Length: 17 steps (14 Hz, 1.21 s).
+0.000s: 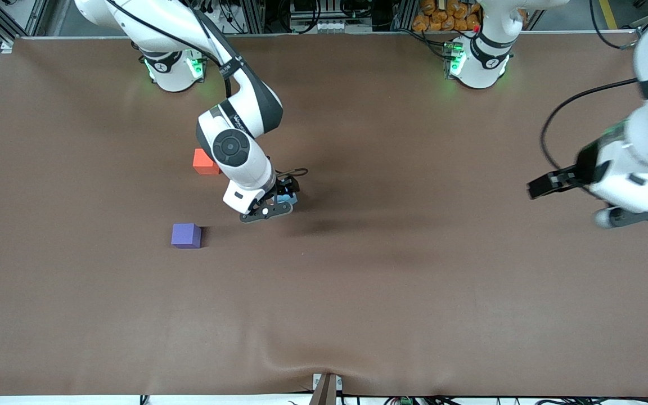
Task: Place blue block between orange and purple blocks
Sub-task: 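Grasp the blue block with the right gripper while the left gripper withdraws, then carry the blue block with the right gripper between orange and purple blocks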
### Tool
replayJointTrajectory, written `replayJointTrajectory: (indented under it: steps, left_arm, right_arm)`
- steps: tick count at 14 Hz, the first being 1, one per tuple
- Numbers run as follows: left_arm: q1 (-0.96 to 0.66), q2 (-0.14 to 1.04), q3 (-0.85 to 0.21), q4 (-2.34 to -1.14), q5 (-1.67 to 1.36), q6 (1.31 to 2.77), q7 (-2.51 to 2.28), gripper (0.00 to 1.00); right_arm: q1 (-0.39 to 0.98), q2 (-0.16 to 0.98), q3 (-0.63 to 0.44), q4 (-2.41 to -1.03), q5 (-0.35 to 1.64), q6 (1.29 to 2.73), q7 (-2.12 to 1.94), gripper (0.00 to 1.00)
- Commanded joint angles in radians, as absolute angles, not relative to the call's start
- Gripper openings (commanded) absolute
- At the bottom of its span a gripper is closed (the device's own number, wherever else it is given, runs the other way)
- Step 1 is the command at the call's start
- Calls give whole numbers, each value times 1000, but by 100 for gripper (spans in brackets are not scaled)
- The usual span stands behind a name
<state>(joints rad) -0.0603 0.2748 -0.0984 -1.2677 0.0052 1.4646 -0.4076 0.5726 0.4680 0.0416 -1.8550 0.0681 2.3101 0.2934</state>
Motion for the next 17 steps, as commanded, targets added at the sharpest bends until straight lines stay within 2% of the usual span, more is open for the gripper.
replayJointTrajectory:
  steps: [1, 6, 11, 17]
  left_arm:
    - [-25, 227, -110, -1318, 21, 1466, -365, 100]
    - [46, 164, -112, -1393, 21, 1520, -250, 100]
    - [109, -10, -112, -1659, 6, 1670, -198, 100]
    - [109, -44, -106, -1667, 5, 1635, -176, 100]
  right_arm:
    - [600, 454, 31, -1942, 26, 2426, 253, 100]
    - [646, 462, 31, -1948, 23, 2453, 250, 100]
    - [650, 462, 31, -1950, -34, 2451, 164, 100]
    - [652, 463, 31, -1957, -72, 2453, 109, 100]
